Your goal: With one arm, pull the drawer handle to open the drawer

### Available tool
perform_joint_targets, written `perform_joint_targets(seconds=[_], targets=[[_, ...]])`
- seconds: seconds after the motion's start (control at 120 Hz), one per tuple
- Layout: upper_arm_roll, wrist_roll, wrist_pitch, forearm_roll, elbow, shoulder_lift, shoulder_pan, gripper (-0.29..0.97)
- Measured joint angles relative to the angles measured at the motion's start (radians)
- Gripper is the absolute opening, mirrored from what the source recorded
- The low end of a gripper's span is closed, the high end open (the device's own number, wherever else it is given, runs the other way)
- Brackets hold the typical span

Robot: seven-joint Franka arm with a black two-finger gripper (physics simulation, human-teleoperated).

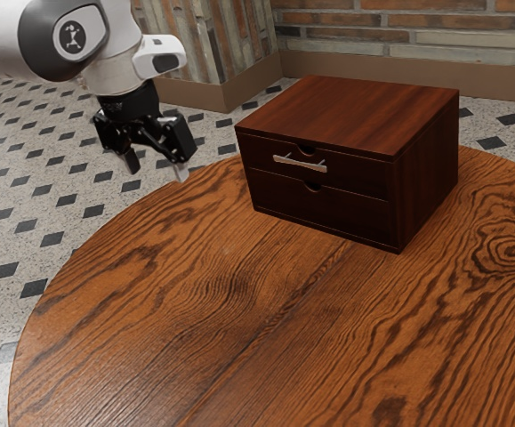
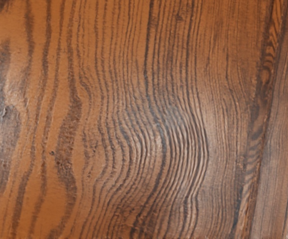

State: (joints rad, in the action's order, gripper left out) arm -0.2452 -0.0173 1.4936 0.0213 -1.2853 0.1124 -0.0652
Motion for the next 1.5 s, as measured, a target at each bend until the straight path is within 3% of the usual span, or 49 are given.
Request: perform_joint_targets(seconds=[0.133,0.267,0.45,0.567,0.692,0.967,1.042,1.225,1.5], targets=[[-0.004,-0.004,-0.008,-0.003,0.009,-0.007,-0.005,0.68],[0.039,-0.007,-0.05,-0.05,0.101,-0.221,0.008,0.68],[0.046,0.04,-0.095,-0.074,0.045,-0.111,-0.009,0.68],[0.117,0.158,-0.035,-0.027,0.043,-0.062,0.036,0.68],[0.144,0.309,0.032,0.002,0.036,-0.005,-0.002,0.68],[0.175,0.682,0.189,-0.005,0.028,0.028,-0.004,0.68],[0.179,0.762,0.258,-0.002,-0.041,0.039,-0.005,0.68],[0.181,0.909,0.386,0.003,-0.088,0.068,-0.003,0.68],[0.181,1.063,0.452,0.011,-0.081,0.096,-0.01,0.68]])
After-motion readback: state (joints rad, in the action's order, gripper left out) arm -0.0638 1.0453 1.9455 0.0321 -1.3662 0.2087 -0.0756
